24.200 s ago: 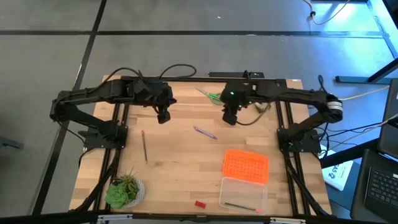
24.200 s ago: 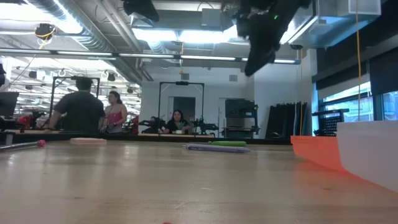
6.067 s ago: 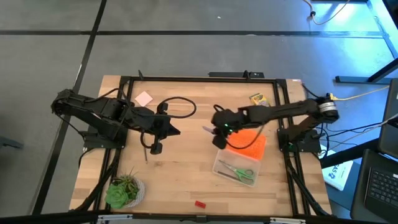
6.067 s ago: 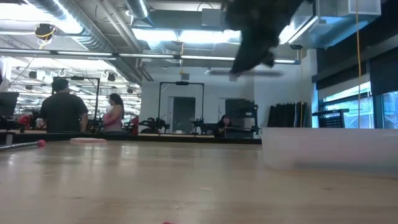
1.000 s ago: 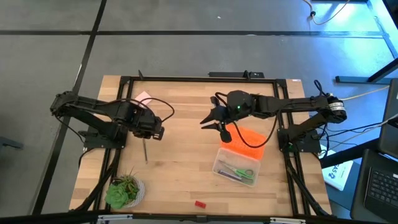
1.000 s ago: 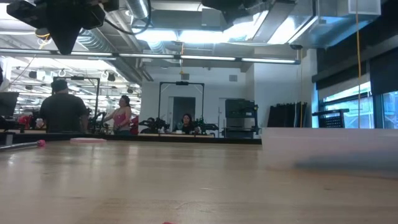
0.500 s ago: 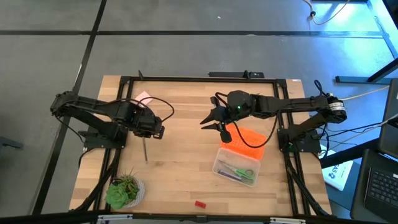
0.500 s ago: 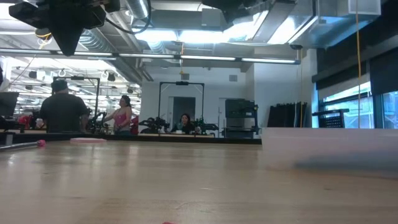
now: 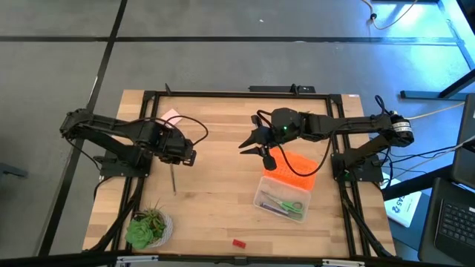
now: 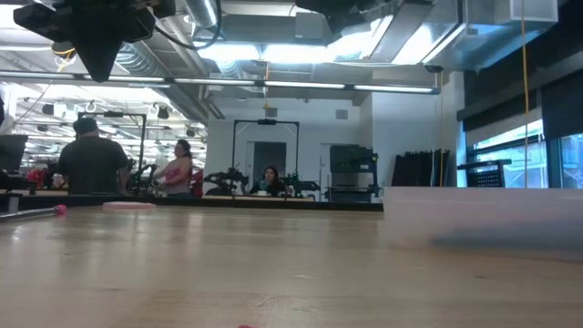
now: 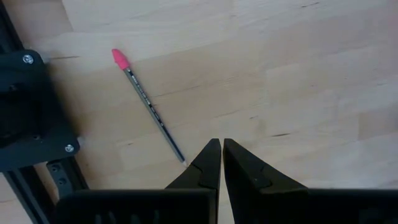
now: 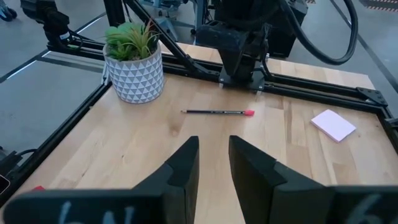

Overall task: Pack school essentials
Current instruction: Put the blue pencil into the orange supply box

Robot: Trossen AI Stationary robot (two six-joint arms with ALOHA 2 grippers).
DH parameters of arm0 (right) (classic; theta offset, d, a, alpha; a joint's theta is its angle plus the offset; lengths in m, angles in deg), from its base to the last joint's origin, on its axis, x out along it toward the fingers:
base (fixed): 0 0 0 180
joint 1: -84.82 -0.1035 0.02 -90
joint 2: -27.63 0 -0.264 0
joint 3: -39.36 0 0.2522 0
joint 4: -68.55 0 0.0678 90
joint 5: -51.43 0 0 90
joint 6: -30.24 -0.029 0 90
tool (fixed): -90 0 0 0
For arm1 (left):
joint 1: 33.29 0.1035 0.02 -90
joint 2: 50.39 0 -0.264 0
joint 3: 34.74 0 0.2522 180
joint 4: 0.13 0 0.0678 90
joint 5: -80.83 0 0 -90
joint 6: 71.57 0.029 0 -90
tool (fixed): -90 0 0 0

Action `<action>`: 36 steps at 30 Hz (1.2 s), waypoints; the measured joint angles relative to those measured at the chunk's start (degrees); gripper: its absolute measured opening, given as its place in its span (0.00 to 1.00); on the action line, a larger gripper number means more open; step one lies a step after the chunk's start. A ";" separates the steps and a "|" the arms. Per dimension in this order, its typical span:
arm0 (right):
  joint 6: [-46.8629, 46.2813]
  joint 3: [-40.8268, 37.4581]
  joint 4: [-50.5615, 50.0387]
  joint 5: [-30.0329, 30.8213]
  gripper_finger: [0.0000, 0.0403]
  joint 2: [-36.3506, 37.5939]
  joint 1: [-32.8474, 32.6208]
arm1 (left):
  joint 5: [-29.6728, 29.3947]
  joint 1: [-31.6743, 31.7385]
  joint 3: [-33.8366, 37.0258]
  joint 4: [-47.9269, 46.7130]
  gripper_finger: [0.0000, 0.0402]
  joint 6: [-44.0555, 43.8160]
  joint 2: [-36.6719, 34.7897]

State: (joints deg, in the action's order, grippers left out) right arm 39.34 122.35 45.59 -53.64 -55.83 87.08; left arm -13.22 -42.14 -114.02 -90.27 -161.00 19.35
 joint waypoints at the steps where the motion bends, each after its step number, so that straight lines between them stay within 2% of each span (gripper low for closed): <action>1: 0.00 0.00 -0.02 0.00 0.22 0.02 0.00 | 0.00 -0.04 -0.01 -0.03 0.03 0.01 0.00; 7: 0.00 0.00 0.00 0.00 0.22 0.01 0.00 | -1.38 -1.13 0.00 -0.09 0.04 0.02 0.00; 11: 0.00 0.00 0.00 0.00 0.22 0.00 0.00 | -1.43 -1.71 0.00 -0.13 0.09 0.02 0.00; 19: 0.00 0.00 0.00 0.00 0.22 0.02 0.00 | -4.09 -1.68 1.43 -0.44 0.37 -0.65 -0.02; 29: 0.00 0.00 0.00 0.00 0.22 0.02 0.00 | -6.46 -0.09 4.83 -0.29 0.74 -6.32 -0.02; 32: 0.00 0.00 -0.01 0.01 0.22 0.02 0.00 | -5.65 1.18 6.37 -0.94 0.80 -6.21 -0.02; 36: 0.00 0.00 0.01 0.02 0.22 0.02 0.00 | -3.25 2.76 9.91 -0.30 0.81 -5.85 -0.02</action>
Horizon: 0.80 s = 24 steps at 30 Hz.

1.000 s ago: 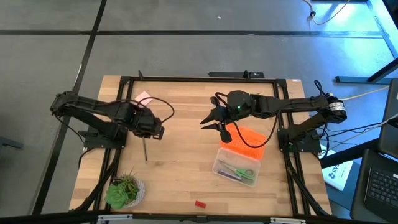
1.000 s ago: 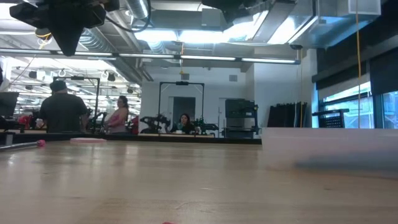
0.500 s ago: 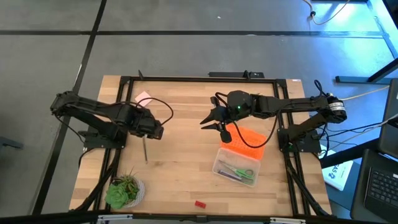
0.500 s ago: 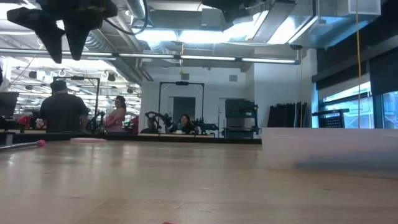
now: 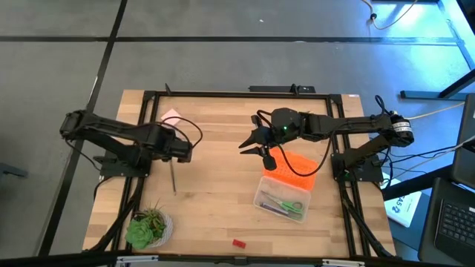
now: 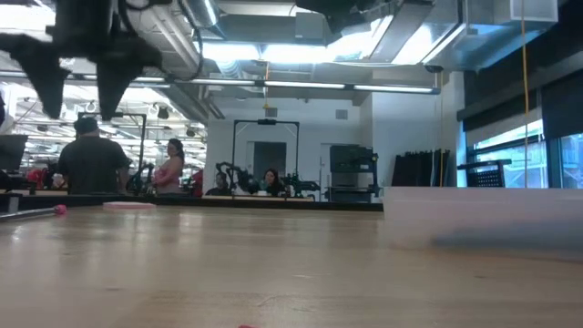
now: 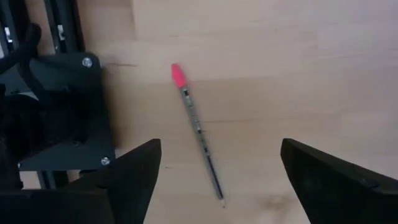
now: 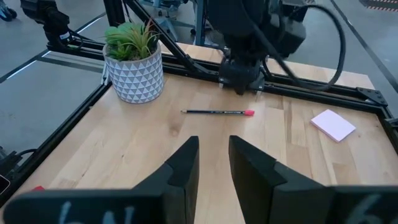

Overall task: Pack school essentials
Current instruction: Put the blue pencil into the orange supply box

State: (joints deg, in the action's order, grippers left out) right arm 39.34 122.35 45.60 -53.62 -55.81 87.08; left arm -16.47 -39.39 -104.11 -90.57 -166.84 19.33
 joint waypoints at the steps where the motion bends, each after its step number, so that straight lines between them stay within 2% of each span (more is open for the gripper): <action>1: 0.00 0.00 -0.02 0.00 0.22 0.00 0.00 | 0.52 0.46 1.06 0.46 0.81 0.55 0.00; 4: 0.00 0.00 -0.02 -0.01 0.22 0.00 0.00 | 2.09 2.18 4.29 3.92 0.80 2.96 0.01; 12: 0.00 0.00 -0.01 0.00 0.22 0.00 0.00 | 1.74 7.13 12.09 14.18 0.79 5.89 0.02; 24: -0.01 0.00 -0.02 -0.02 0.22 0.00 0.00 | 0.95 11.57 20.70 21.30 0.79 7.38 0.00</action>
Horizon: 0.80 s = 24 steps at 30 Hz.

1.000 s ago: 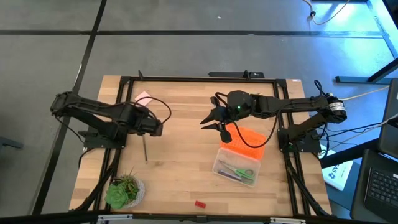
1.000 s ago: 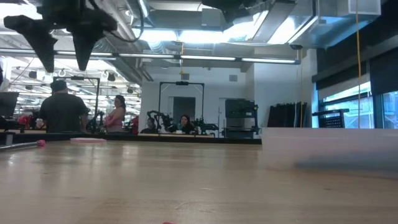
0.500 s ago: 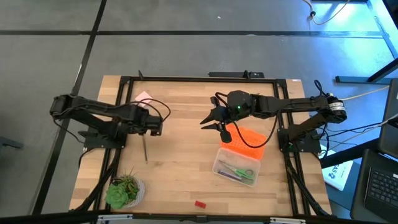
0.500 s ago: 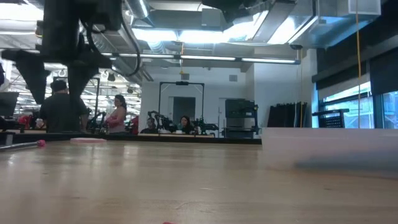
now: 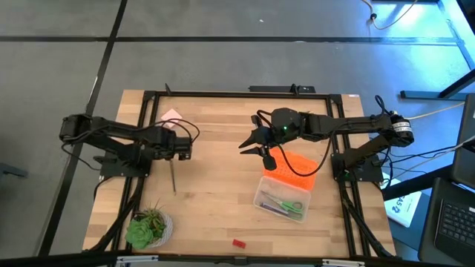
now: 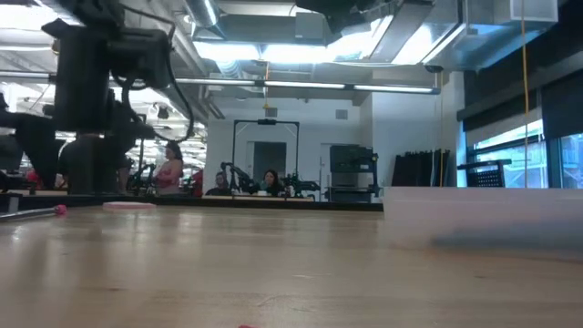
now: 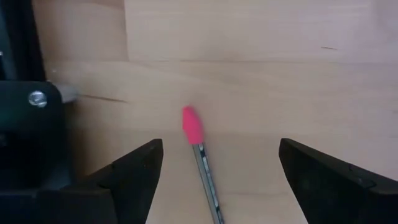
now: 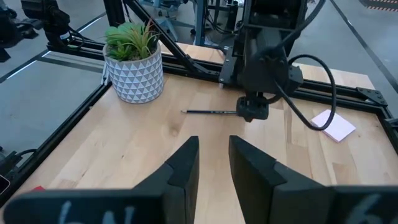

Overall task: Pack school essentials
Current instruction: Put the blue pencil into the orange supply box

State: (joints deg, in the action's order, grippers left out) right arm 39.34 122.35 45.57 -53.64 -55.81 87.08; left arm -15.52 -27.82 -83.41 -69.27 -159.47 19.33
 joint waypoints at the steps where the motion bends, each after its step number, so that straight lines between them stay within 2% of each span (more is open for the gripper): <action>1: -0.01 0.00 0.01 0.01 0.22 0.00 0.00 | 0.01 0.18 0.61 0.77 0.79 -0.02 0.00; 17: 0.00 0.00 0.01 0.02 0.22 0.02 0.00 | 1.07 2.15 7.30 9.61 0.79 -0.50 -0.10; 24: 0.01 0.00 0.00 0.00 0.22 0.02 0.00 | 1.09 2.09 7.72 9.84 0.79 -0.31 -0.13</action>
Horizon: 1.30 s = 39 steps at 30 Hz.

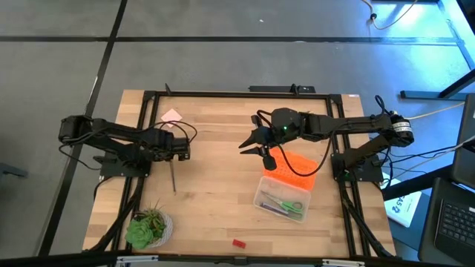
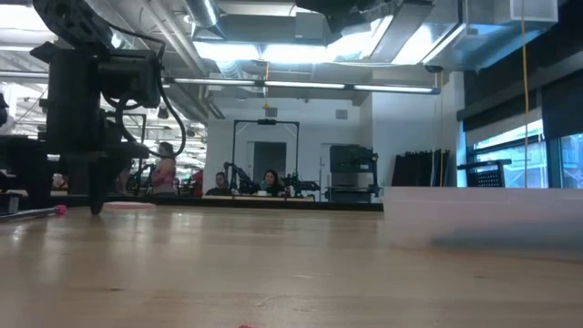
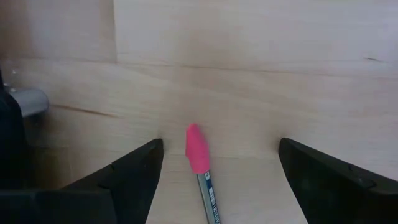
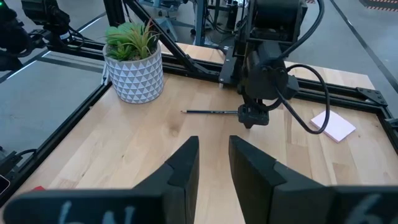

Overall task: Pack school essentials
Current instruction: Put the blue pencil into the orange supply box

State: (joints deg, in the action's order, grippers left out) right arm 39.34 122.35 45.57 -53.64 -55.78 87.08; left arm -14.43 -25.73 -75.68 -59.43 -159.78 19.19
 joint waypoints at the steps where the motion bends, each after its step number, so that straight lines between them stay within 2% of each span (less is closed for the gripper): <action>1: -0.02 0.00 0.00 0.00 0.22 0.00 -0.02 | -0.04 -0.01 0.00 0.00 0.79 -0.36 0.00; 13: -0.01 0.00 0.00 0.00 0.22 0.00 -0.01 | -0.91 -0.06 0.09 -0.04 0.79 -1.14 0.09; 17: 0.00 0.00 0.00 0.00 0.22 0.00 -0.02 | -0.95 -0.03 0.11 -0.17 0.75 -1.26 0.09; 39: -0.01 0.01 0.00 0.01 0.22 0.00 0.00 | 0.83 -0.07 0.17 -1.40 0.29 0.36 0.13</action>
State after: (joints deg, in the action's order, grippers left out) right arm 39.34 122.36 45.57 -53.63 -55.78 87.08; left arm -13.60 -25.80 -75.51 -60.83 -159.43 19.33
